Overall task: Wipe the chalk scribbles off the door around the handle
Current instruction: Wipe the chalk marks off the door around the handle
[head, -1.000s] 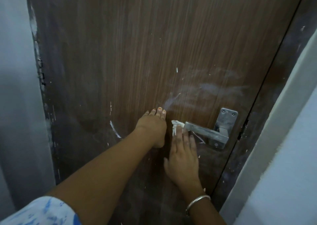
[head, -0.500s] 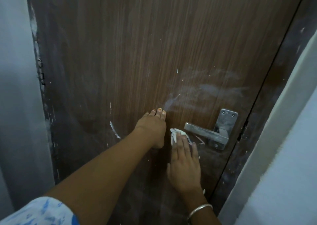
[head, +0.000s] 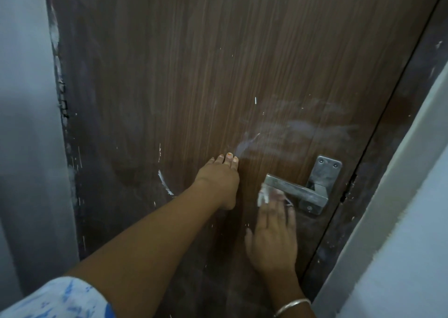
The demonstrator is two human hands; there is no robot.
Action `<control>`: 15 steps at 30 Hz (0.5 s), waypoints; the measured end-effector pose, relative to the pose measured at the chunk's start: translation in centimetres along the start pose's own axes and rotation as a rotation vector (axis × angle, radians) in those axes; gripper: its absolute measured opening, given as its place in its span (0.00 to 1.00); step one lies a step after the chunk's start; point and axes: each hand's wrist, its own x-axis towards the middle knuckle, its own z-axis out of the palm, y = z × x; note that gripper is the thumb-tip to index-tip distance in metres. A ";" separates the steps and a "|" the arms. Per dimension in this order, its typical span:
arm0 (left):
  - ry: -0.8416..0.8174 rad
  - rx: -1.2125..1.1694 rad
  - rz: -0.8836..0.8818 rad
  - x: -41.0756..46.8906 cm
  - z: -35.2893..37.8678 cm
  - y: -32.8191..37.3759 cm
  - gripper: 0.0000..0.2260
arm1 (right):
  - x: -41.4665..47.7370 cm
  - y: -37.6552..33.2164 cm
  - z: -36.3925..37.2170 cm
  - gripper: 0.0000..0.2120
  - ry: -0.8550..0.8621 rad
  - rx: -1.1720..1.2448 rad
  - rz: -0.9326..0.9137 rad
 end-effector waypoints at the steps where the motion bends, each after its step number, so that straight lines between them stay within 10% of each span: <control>1: -0.004 0.001 0.001 0.0 0.0 0.0 0.41 | -0.1 0.2 -0.1 0.45 0.018 0.015 0.072; 10: 0.009 -0.001 -0.003 -0.4 -0.3 0.3 0.41 | -1.6 -0.1 0.4 0.44 -0.081 0.011 -0.097; 15: 0.003 0.003 -0.010 -0.3 -0.2 0.3 0.41 | 0.3 0.6 -0.5 0.43 0.043 0.049 0.138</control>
